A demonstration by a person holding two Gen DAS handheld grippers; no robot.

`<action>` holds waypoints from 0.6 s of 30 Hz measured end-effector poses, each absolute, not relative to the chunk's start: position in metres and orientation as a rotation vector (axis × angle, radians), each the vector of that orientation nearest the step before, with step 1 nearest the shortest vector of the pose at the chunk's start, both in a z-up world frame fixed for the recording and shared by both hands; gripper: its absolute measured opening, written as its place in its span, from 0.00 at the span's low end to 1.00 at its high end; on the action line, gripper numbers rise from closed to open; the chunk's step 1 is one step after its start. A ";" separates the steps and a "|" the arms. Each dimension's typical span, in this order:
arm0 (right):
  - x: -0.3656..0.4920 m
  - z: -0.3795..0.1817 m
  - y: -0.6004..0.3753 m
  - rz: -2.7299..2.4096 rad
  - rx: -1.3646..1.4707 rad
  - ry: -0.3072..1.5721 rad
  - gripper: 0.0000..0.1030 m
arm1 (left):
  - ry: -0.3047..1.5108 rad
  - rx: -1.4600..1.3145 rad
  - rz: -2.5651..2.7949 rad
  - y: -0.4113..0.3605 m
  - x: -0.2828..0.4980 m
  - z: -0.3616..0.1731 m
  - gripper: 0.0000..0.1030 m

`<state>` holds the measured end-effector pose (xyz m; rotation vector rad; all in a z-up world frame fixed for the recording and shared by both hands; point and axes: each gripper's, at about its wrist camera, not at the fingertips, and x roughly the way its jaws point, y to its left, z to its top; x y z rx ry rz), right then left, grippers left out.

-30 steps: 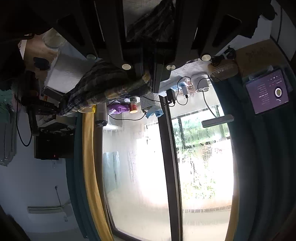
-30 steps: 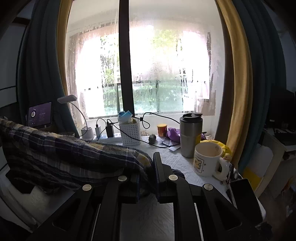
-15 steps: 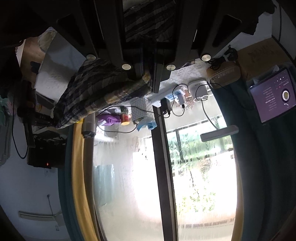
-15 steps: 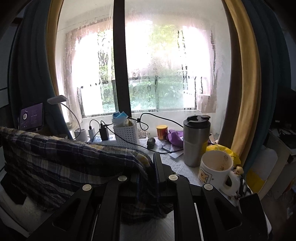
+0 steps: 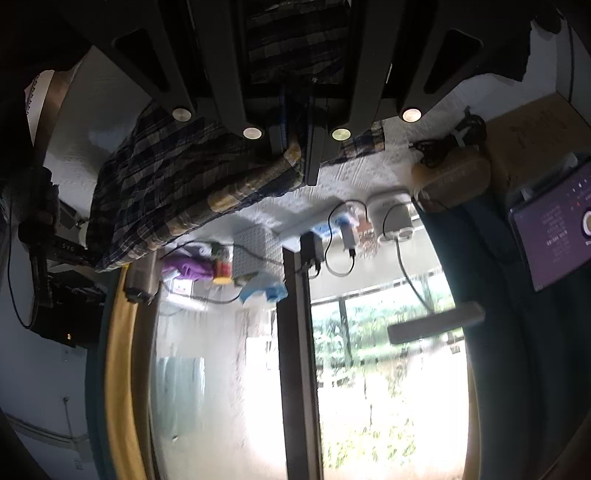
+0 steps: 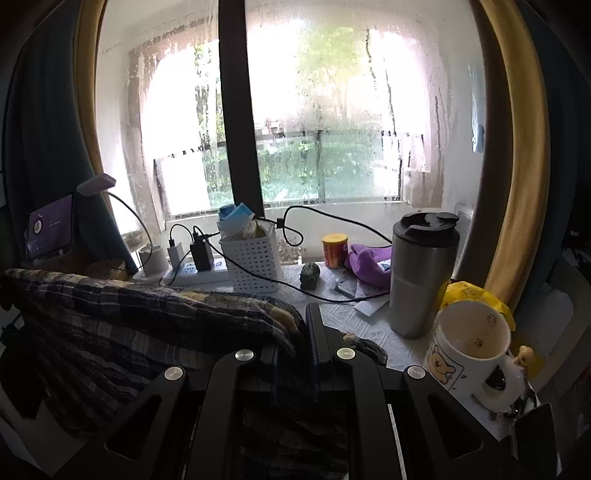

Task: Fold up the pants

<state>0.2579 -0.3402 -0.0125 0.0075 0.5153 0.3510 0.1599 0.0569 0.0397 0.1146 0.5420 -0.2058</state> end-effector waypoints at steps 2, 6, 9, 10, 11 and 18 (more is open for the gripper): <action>0.265 -0.017 -0.336 0.351 0.003 0.528 0.12 | 0.567 0.111 -0.199 0.059 0.168 0.033 0.06; 0.279 -0.027 -0.330 0.353 -0.006 0.558 0.12 | 0.607 0.102 -0.186 0.065 0.185 0.019 0.06; 0.291 -0.037 -0.325 0.352 -0.012 0.581 0.12 | 0.634 0.100 -0.175 0.068 0.196 0.010 0.06; 0.296 -0.042 -0.323 0.353 -0.014 0.594 0.12 | 0.647 0.098 -0.172 0.069 0.202 0.005 0.06; 0.300 -0.045 -0.322 0.353 -0.015 0.604 0.12 | 0.657 0.099 -0.171 0.071 0.208 0.002 0.06; 0.325 -0.070 -0.308 0.347 -0.024 0.677 0.12 | 0.723 0.110 -0.128 0.082 0.243 -0.028 0.10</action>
